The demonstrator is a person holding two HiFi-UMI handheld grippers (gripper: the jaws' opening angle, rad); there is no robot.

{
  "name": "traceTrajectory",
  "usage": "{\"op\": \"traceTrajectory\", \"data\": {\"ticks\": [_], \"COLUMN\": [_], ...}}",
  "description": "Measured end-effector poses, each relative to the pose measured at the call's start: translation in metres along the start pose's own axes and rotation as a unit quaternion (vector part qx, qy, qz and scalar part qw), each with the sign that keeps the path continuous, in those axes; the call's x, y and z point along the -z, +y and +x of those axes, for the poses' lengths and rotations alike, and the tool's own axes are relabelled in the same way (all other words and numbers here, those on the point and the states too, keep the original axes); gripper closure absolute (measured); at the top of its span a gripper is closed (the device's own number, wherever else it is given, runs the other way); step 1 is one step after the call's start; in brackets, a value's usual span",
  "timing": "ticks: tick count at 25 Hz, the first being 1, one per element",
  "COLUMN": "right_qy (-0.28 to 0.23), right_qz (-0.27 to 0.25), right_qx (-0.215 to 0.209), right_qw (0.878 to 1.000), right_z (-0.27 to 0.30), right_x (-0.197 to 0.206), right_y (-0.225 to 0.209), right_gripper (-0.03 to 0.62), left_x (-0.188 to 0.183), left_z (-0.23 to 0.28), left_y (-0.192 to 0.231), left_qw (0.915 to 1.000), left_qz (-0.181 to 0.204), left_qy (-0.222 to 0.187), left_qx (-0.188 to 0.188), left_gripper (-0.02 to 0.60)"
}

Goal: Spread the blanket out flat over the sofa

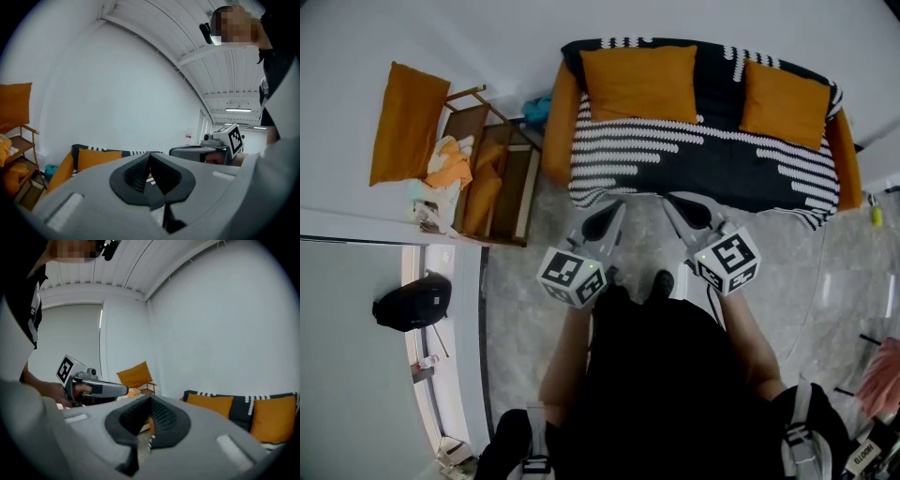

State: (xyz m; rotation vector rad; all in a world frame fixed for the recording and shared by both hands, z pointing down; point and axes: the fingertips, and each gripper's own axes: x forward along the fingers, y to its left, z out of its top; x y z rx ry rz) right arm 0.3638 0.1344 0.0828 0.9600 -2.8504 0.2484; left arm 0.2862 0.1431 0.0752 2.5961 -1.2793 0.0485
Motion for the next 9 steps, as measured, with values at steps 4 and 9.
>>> {"op": "traceTrajectory", "data": {"ticks": [4, 9], "right_qy": [-0.001, -0.001], "right_qz": [-0.002, -0.005], "right_qx": [0.000, 0.001], "right_qw": [1.000, 1.000], "right_z": [0.0001, -0.0012], "right_x": [0.0002, -0.0016], "right_y": [-0.0004, -0.0038], "right_gripper": [0.592, 0.592], "left_x": [-0.0006, -0.0034], "left_z": [0.0007, 0.0036], "left_y": [0.0005, -0.0007], "left_qw": [1.0000, 1.0000], "left_qz": [0.001, 0.000], "left_qy": [-0.002, -0.003], "left_qx": [-0.001, -0.002], "left_gripper": [0.571, 0.571]}}
